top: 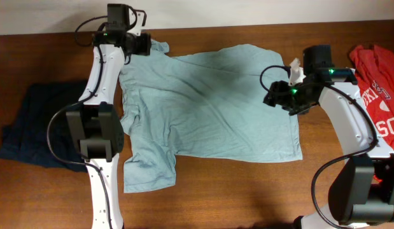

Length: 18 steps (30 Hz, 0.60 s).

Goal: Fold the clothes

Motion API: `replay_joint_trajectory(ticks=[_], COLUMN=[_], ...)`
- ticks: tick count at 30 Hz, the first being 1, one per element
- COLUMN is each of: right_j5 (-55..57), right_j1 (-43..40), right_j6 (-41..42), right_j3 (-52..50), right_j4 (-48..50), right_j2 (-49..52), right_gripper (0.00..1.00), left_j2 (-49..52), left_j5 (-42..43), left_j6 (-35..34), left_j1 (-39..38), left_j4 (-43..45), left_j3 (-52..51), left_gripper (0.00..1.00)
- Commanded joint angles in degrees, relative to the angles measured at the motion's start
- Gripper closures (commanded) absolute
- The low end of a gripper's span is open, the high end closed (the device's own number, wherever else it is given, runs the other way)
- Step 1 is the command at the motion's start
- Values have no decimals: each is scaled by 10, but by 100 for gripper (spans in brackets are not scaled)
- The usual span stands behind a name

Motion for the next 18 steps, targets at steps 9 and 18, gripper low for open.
replay_joint_trajectory(ticks=[9,18], right_j5=[78,46], right_j1=[-107,-115], right_j6=[39,40], right_j3=[-28,-148], right_j4=[-116,-77], right_j2=[24,24], right_gripper=[20,21], left_j2=[-84,-128], left_j5=[19,21], left_j6=[-13,-97], left_j1=[-2,-1], left_j4=[-328,-531], left_j3=[109,110], left_gripper=[31,49])
